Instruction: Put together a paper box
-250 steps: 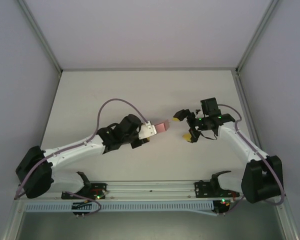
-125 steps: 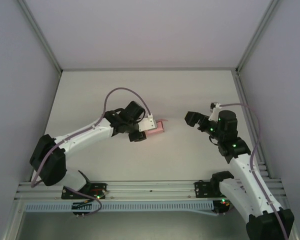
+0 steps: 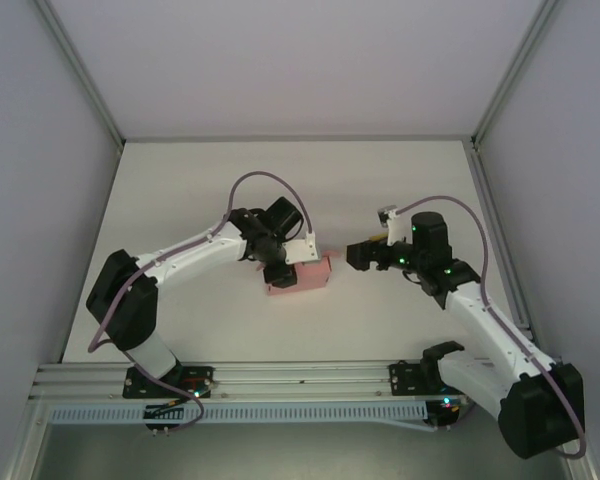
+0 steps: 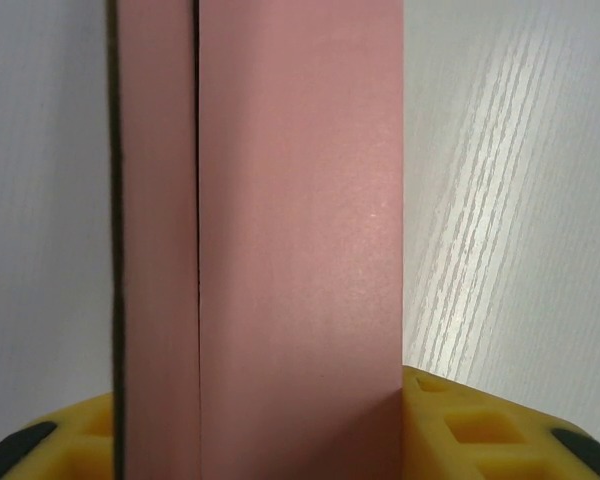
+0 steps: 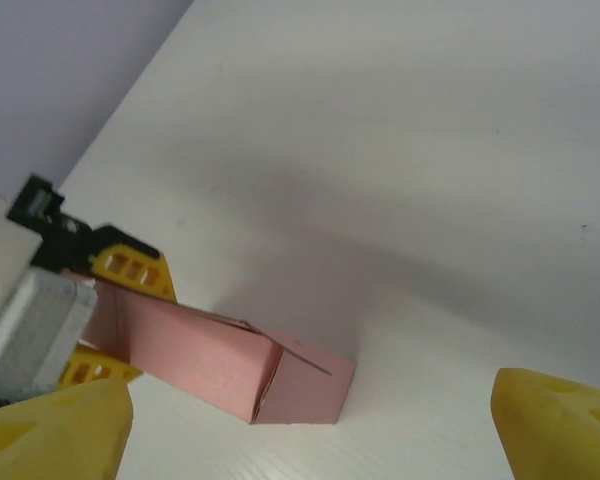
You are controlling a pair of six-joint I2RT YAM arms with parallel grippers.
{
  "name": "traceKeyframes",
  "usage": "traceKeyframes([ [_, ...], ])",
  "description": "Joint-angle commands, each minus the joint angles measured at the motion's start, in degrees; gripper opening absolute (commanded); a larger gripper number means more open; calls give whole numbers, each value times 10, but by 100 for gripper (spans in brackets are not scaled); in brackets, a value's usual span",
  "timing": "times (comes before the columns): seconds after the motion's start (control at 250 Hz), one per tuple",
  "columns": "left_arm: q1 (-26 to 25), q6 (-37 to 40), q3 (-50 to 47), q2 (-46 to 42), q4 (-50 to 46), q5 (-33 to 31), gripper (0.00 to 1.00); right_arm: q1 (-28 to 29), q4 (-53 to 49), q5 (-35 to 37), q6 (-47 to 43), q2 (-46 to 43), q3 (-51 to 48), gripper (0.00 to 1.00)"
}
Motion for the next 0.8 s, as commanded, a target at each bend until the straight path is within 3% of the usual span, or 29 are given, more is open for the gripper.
traceKeyframes([
  [0.0,2,-18,-21,1,14,1,42,27,-25,1,-91,22,31,90],
  [0.144,2,-20,-27,1,30,2,42,60,-52,41,-153,69,62,84],
  [0.423,3,-10,-35,-7,38,14,42,80,-126,41,-288,176,145,70],
  [0.559,3,-12,-40,-7,41,13,42,80,-160,39,-303,215,180,53],
  [0.795,2,-15,-46,-10,53,7,42,79,-153,25,-281,224,169,37],
])
